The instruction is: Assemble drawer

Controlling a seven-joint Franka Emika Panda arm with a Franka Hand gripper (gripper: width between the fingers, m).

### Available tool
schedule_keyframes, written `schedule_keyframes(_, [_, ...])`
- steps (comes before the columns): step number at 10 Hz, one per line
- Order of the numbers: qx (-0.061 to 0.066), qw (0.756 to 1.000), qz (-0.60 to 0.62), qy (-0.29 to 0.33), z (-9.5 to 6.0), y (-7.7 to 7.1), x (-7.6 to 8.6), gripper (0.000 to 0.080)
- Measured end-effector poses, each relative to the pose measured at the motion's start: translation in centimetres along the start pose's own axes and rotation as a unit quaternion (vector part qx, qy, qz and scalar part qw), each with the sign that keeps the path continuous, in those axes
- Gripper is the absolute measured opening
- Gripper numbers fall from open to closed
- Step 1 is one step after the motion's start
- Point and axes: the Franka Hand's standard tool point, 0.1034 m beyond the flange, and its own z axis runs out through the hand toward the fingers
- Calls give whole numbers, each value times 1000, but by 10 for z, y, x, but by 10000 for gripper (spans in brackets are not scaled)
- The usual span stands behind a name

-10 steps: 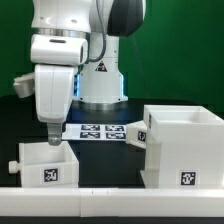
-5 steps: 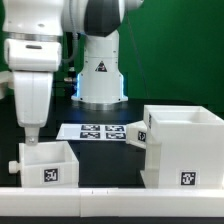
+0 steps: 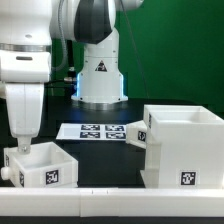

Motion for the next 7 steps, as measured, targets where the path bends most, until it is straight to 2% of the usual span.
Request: schedule_keyframes(7, [0, 1000, 0, 0, 0, 0, 0, 649])
